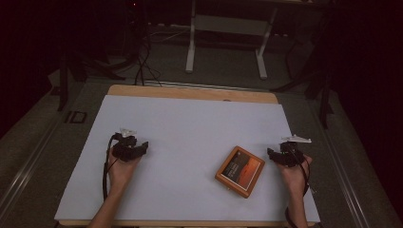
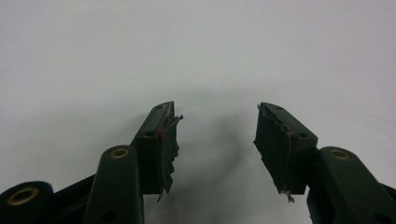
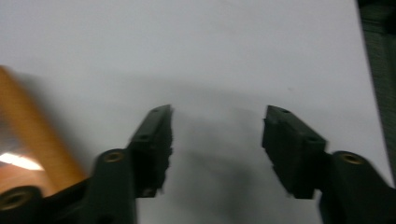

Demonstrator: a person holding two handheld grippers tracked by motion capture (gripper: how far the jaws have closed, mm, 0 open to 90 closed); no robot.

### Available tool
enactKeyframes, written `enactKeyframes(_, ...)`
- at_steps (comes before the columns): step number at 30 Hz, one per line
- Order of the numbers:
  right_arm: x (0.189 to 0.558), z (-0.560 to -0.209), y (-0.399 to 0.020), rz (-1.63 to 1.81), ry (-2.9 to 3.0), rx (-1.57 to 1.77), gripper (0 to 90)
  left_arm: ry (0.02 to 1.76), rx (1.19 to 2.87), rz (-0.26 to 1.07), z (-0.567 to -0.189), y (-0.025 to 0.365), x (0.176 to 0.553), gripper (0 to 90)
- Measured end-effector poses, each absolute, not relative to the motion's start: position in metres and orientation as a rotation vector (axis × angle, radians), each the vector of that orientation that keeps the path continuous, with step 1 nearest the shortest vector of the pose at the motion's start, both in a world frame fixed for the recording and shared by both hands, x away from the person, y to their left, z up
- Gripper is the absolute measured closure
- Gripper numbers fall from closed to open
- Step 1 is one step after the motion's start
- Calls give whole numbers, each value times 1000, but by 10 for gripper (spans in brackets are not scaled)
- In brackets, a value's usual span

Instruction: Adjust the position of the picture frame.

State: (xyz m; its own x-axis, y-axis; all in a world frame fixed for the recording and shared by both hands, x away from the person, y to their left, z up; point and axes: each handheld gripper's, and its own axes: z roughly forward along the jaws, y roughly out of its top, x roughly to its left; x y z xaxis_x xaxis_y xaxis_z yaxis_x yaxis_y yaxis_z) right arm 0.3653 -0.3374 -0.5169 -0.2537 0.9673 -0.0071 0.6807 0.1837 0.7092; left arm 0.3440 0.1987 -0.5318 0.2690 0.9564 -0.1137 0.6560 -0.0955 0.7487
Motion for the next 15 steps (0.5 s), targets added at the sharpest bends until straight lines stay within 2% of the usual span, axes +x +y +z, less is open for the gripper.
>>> enactKeyframes(6, 357, -501, -333, 906, 2073, 1483, 584, 1316, 1868, 466, -520, 177, 335, 519)
enactKeyframes(15, 352, -494, -329, 1005, 2114, 1418, 638, 1060, 1963, 450, -500, 143, 312, 595)
